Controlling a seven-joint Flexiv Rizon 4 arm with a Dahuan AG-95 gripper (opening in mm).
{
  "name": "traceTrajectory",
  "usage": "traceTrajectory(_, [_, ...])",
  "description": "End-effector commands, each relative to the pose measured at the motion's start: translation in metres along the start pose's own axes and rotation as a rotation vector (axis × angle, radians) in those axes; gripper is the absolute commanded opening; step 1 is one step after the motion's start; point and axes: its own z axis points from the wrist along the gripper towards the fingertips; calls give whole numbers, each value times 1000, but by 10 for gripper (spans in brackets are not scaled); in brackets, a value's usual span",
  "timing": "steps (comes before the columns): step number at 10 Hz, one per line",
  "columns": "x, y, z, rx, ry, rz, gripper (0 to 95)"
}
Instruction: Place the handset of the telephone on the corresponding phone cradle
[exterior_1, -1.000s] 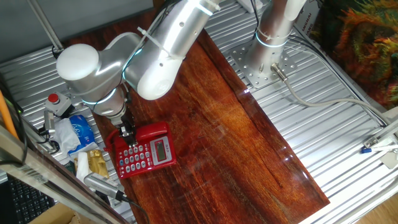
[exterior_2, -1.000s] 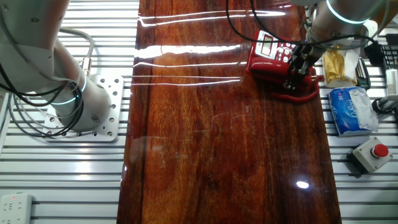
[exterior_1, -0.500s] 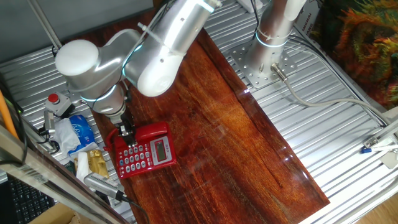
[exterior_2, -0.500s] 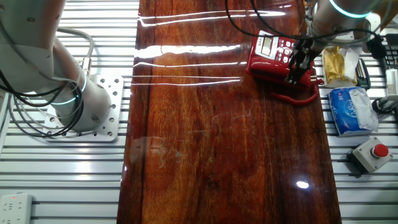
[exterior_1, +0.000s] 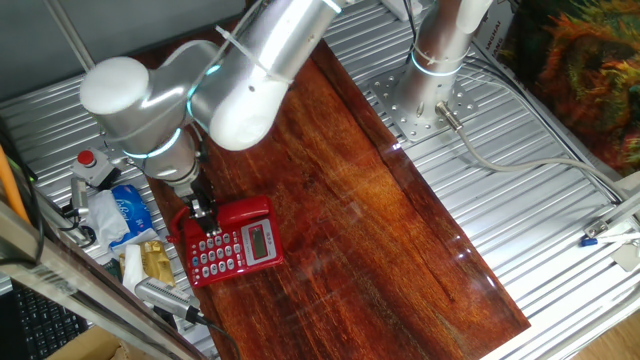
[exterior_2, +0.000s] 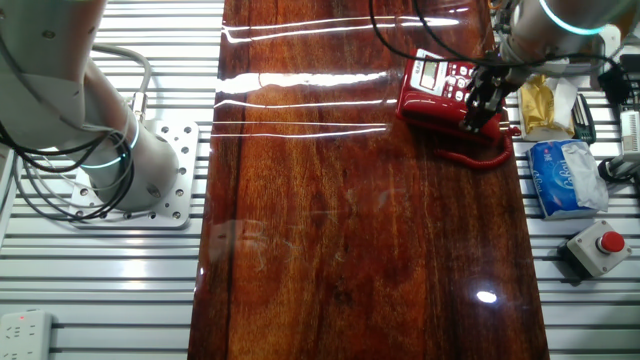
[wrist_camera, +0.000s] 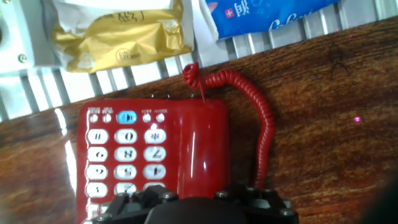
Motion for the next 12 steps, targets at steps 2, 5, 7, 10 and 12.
traceTrajectory(2, [3,4,-3,54,-10,-67,0])
traceTrajectory(5, [5,4,-5,59,5,-134,0])
traceTrajectory(7, [8,6,-8,56,28,-163,0])
traceTrajectory(10, [10,7,-9,62,55,-172,0])
traceTrajectory(12, [10,7,-9,62,58,-166,0])
